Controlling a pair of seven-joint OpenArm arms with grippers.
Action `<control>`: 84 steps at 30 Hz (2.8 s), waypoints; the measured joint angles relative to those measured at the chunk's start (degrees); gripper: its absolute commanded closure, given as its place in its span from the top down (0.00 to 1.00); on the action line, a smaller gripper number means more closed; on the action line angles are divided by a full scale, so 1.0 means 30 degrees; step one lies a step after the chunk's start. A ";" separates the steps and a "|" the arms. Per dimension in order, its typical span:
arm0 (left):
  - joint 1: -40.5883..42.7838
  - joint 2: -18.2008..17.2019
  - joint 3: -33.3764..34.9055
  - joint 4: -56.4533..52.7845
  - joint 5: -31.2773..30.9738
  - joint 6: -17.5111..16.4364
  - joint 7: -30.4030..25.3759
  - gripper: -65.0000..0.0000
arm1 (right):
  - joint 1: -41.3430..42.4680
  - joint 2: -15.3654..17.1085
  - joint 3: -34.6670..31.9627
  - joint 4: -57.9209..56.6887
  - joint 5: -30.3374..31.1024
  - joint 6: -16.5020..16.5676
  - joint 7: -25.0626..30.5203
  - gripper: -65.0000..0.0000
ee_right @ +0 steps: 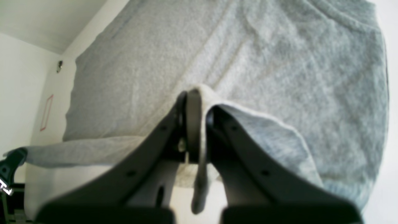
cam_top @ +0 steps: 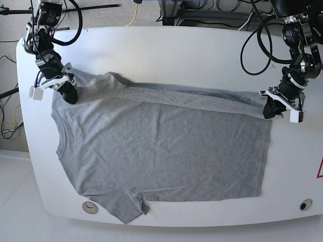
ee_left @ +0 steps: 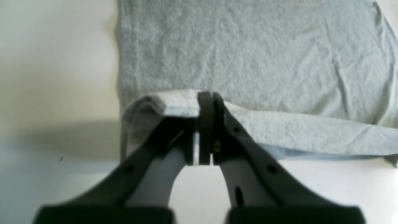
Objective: Fold the T-shirt properly
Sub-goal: 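Lift and fold the shoulder edge over the shirt body with both grippers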
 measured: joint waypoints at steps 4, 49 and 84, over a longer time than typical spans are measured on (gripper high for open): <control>-0.0357 -0.0007 0.0000 -0.0313 -0.0007 0.0051 0.0015 0.00 | 0.0663 0.0022 -0.0029 -0.0605 -0.0248 -0.0117 0.0007 0.00; -0.3920 -0.0073 0.0510 -0.5719 0.0481 0.0022 -0.0503 0.00 | 0.6586 0.0860 -0.0750 -0.7322 -0.0503 0.0007 0.0124 0.00; -0.4860 -0.0124 0.0940 -0.6317 0.1727 0.0211 -0.0525 0.23 | 0.8131 0.0299 -0.0801 -0.7883 -0.2885 0.0226 0.0073 0.32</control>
